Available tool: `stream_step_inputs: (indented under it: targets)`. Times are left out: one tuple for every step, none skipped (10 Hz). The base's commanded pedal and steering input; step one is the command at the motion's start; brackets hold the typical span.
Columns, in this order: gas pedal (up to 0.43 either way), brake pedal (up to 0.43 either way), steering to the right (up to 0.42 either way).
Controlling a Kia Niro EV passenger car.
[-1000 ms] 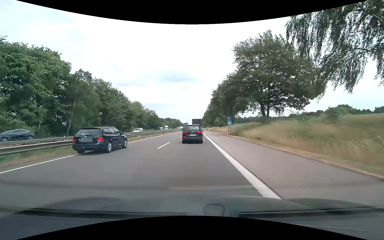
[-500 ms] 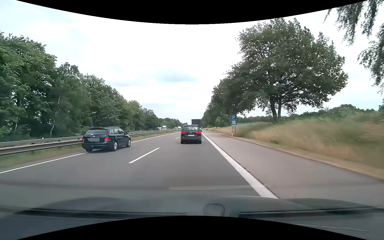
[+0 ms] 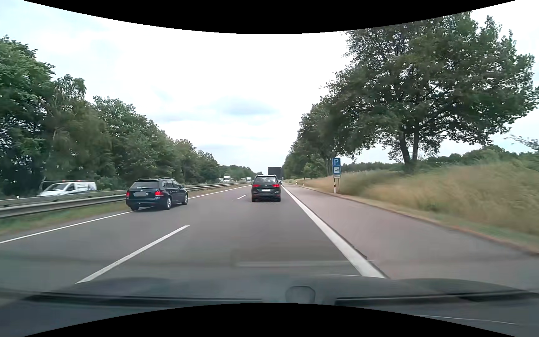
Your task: Follow the waypoints while adhering to traffic rules and regulations
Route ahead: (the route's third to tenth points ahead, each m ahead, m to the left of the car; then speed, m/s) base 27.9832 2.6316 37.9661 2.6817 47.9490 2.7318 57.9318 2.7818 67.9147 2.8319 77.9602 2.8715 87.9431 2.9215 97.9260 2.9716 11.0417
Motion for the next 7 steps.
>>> stream_step_inputs:
  targets:
    - [0.15, 0.0, -0.002]
    - [0.15, 0.0, -0.003]
    - [0.15, 0.0, -0.003]
    - [0.15, 0.0, -0.003]
    - [0.15, 0.0, -0.004]
    - [0.15, 0.0, -0.004]
    - [0.15, 0.0, -0.004]
